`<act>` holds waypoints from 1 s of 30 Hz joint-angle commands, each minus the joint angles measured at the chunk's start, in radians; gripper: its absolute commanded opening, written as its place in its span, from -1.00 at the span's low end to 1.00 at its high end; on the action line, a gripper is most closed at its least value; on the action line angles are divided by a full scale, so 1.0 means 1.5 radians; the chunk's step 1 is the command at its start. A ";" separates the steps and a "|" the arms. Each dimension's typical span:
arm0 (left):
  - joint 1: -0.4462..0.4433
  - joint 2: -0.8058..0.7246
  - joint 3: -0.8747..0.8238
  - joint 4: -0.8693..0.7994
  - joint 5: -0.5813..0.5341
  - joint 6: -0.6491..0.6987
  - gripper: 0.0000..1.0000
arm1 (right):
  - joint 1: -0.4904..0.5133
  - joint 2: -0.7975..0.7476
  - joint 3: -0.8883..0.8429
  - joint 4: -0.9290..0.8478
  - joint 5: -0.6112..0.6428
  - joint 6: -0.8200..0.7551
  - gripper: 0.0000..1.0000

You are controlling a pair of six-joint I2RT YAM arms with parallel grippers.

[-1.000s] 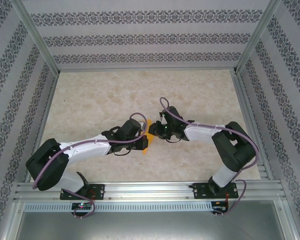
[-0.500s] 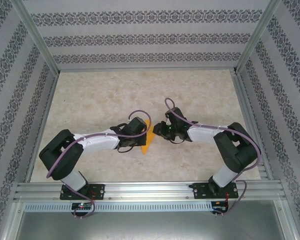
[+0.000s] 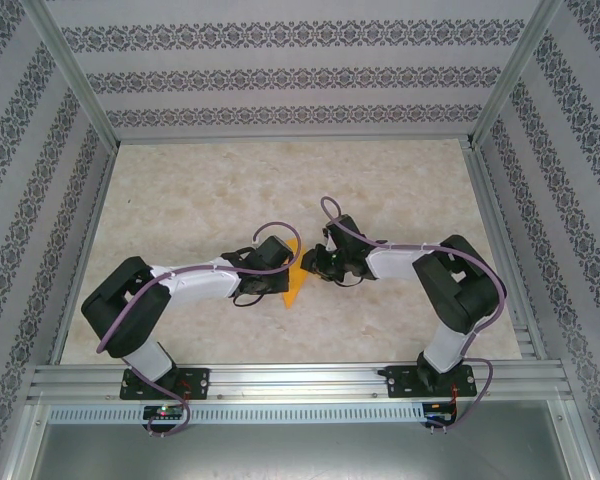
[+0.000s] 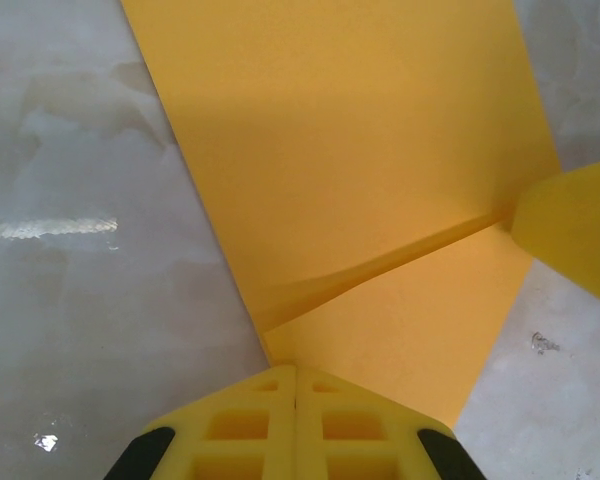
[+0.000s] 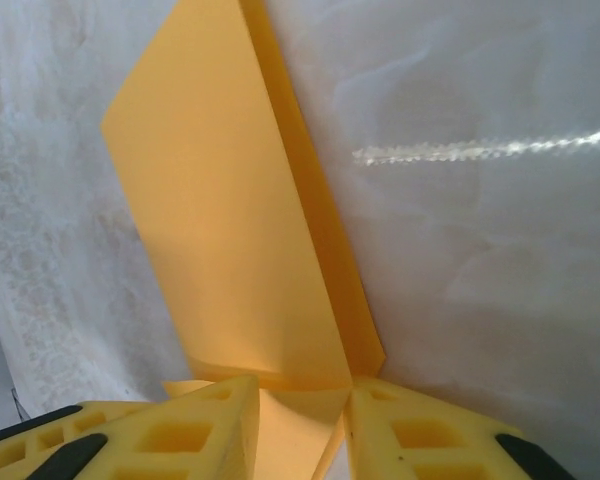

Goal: Fold a paper plane with a square sheet of paper (pick it up from the middle)
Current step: Fourth fold the wing at the center of the table.

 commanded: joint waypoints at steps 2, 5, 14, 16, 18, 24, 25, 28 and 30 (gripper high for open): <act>0.010 0.007 0.008 -0.013 -0.007 -0.011 -1.00 | 0.005 0.019 0.014 0.038 -0.033 -0.007 -0.47; 0.011 0.007 0.008 -0.012 -0.006 -0.009 -1.00 | 0.005 0.021 0.007 0.068 -0.051 -0.001 -0.50; 0.013 -0.023 0.015 -0.043 -0.008 0.001 -0.81 | 0.000 0.001 -0.009 0.079 -0.030 0.000 -0.94; 0.013 -0.044 0.019 -0.060 -0.013 0.009 -0.64 | -0.001 -0.020 -0.011 0.066 -0.014 0.000 -0.99; 0.017 -0.069 0.024 -0.080 -0.023 0.018 -0.42 | -0.002 -0.050 -0.014 0.048 0.008 -0.003 -1.00; 0.048 -0.147 0.022 -0.114 -0.035 0.041 0.33 | -0.002 -0.156 -0.012 -0.028 0.099 0.000 -1.00; 0.054 -0.158 0.022 -0.115 -0.031 0.050 0.44 | -0.001 -0.171 -0.011 -0.040 0.116 0.008 -1.00; 0.068 -0.186 0.026 -0.113 -0.027 0.076 0.58 | 0.004 -0.206 0.000 -0.077 0.160 0.035 -1.00; 0.074 -0.207 0.025 -0.102 -0.021 0.094 0.62 | 0.009 -0.225 0.011 -0.098 0.188 0.046 -1.00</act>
